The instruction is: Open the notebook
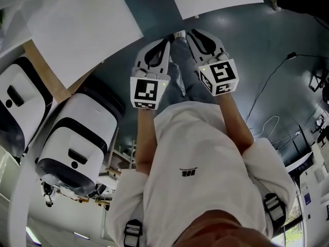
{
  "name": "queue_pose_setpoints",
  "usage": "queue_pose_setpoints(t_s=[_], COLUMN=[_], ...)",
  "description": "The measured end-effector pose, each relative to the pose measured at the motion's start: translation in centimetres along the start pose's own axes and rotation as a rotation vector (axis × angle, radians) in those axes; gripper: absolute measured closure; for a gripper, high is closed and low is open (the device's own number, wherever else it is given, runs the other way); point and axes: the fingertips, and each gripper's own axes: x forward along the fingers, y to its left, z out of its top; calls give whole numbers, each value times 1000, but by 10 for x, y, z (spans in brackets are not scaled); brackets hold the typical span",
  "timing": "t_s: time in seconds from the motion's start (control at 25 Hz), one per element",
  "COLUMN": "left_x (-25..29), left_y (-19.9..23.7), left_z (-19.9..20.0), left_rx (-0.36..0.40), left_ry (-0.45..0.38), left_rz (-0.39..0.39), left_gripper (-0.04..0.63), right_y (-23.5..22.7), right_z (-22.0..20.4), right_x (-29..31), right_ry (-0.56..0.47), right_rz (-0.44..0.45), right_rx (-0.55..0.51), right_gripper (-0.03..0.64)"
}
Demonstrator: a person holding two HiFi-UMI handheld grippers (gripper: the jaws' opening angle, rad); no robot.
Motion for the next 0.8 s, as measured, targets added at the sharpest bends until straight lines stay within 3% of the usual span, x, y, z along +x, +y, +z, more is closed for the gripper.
queue_pose_setpoints(t_s=[0.8], left_x=[32], left_y=[7], left_z=[-26], left_rx=[-8], left_ry=[48], left_rz=[-15], left_gripper=[595], right_y=[-13], right_z=[-36], right_x=[46], right_ry=[70], right_rz=[39], right_rx=[54], right_gripper=[523])
